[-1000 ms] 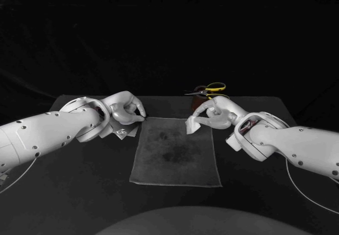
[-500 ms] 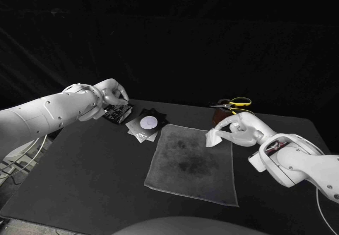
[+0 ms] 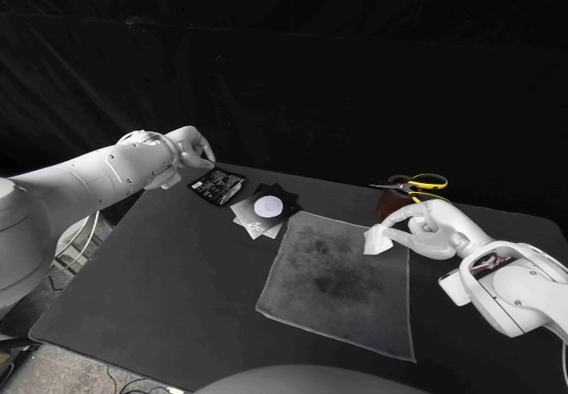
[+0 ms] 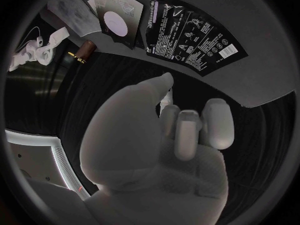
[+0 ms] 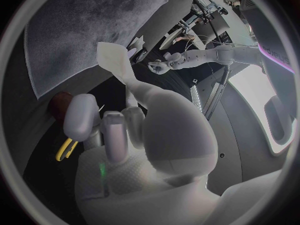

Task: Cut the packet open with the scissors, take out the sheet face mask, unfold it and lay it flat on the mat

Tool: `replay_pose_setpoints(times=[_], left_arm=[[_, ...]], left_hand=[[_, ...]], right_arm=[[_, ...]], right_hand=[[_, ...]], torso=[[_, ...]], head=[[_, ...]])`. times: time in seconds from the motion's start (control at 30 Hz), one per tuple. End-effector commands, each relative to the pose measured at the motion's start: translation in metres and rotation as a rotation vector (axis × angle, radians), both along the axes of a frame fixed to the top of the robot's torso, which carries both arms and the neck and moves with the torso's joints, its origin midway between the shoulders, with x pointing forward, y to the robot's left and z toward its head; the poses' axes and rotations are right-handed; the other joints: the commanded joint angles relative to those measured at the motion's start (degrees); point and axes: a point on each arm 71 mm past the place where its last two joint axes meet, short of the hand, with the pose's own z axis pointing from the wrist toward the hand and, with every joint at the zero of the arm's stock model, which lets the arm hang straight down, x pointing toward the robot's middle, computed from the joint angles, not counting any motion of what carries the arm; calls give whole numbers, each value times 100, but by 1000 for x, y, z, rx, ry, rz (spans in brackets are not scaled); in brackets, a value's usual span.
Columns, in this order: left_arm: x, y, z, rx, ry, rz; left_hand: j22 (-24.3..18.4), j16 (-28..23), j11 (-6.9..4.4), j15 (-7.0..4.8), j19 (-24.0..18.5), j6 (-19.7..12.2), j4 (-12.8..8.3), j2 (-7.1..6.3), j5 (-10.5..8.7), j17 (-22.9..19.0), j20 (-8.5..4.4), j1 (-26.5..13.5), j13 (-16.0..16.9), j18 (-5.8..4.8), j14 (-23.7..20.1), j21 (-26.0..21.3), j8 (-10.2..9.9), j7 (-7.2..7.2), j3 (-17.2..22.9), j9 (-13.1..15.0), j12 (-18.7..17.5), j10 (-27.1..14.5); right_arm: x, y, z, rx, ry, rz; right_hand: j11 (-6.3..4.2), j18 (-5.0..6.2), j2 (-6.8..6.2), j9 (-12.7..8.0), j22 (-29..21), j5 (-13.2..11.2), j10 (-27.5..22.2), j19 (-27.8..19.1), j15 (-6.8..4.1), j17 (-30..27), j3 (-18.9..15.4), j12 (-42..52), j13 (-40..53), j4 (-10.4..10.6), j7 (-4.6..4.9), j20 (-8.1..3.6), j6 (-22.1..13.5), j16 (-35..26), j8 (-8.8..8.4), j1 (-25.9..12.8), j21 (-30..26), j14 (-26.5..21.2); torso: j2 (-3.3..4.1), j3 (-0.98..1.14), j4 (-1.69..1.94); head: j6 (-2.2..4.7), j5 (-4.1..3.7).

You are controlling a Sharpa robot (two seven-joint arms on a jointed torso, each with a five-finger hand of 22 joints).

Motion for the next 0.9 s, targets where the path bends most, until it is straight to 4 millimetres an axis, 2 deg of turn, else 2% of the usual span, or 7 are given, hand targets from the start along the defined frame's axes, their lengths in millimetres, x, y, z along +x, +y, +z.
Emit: replay_pose_setpoints(times=[0.03, 0.2, 0.37, 0.47, 0.7, 0.8, 0.9], left_arm=[[0, -2, -7, 9, 65, -24], [0, -1, -10, 8, 76, -11], [0, 0, -11, 7, 87, -2], [-1, 1, -12, 7, 92, 1], [-3, 4, -11, 6, 87, 2], [-3, 5, -10, 0, 79, -1], [-4, 6, -10, -6, 75, -5]], left_hand=[[-24, 6, 17, -25, -17, -8, 3, -24, 2, 1126, -45, -76, -166, -61, 479, -4, 29, -2, 64, 1, -86, -151], [-90, -11, 76, 19, -69, -430, -35, -131, -5, 1047, -27, -194, -794, -50, 452, -40, -185, 63, 23, -92, -369, -573], [-179, -33, 209, 131, -139, -1044, -22, -361, 0, 952, 58, -375, -1253, -34, 418, -91, -624, 223, -243, -266, -627, -869], [-211, -38, 228, 164, -165, -1322, -56, -396, 2, 932, 108, -368, -1451, -24, 409, -111, -826, 277, -409, -357, -741, -1022], [-234, -46, 205, 150, -188, -1646, -77, -285, -2, 916, 118, -199, -1530, -15, 399, -131, -1069, 297, -986, -494, -815, -1090], [-226, -48, 173, 120, -182, -1740, 42, -79, 1, 933, 95, 35, -1504, -16, 404, -133, -1155, 267, -1678, -554, -829, -1067], [-215, -47, 144, 96, -173, -1648, 140, 11, 2, 949, 79, 160, -1469, -18, 410, -130, -1135, 232, -1935, -555, -824, -1037]], right_arm=[[-1, 1, 0, -4, -1, 11], [-1, 1, 0, -5, -1, 10], [-1, 0, 1, -5, -1, 9], [-1, 0, 1, -4, 0, 9], [-1, 0, 1, -4, 0, 8], [-1, 0, 1, -4, 0, 8], [-1, 0, 1, -4, 0, 7]], right_hand=[[-41, 106, 61, 197, 5, 15, 236, -24, -20, 1215, 28, 8, 872, 6, 1, -2, 36, 27, 19, -1, -16, 545], [-41, 106, 61, 197, 5, 15, 236, -24, -20, 1215, 28, 8, 872, 6, 1, -2, 36, 27, 19, -1, -16, 545], [-41, 106, 61, 197, 5, 15, 236, -24, -20, 1215, 28, 8, 872, 6, 1, -2, 36, 27, 19, -1, -16, 545], [-41, 106, 61, 197, 5, 15, 236, -24, -20, 1215, 28, 8, 872, 6, 1, -2, 36, 27, 19, -1, -16, 545], [-41, 106, 61, 197, 5, 15, 236, -24, -20, 1215, 28, 8, 872, 6, 1, -2, 36, 27, 19, -1, -16, 545], [-41, 106, 61, 197, 5, 15, 236, -24, -20, 1215, 28, 8, 872, 6, 1, -2, 36, 27, 19, -1, -16, 545], [-42, 107, 63, 215, 11, 15, 234, -25, -21, 1214, 45, -2, 870, -9, 0, -2, 16, 26, 49, -24, -21, 544]], torso=[[1, 3, 1], [-2, 0, 3], [-2, 1, 7], [-2, 0, 9], [-3, 0, 6], [-1, -2, 8], [-3, -1, 5]], head=[[46, 136], [54, 247], [40, 255], [30, 247], [5, 253], [3, 250], [-9, 249]])
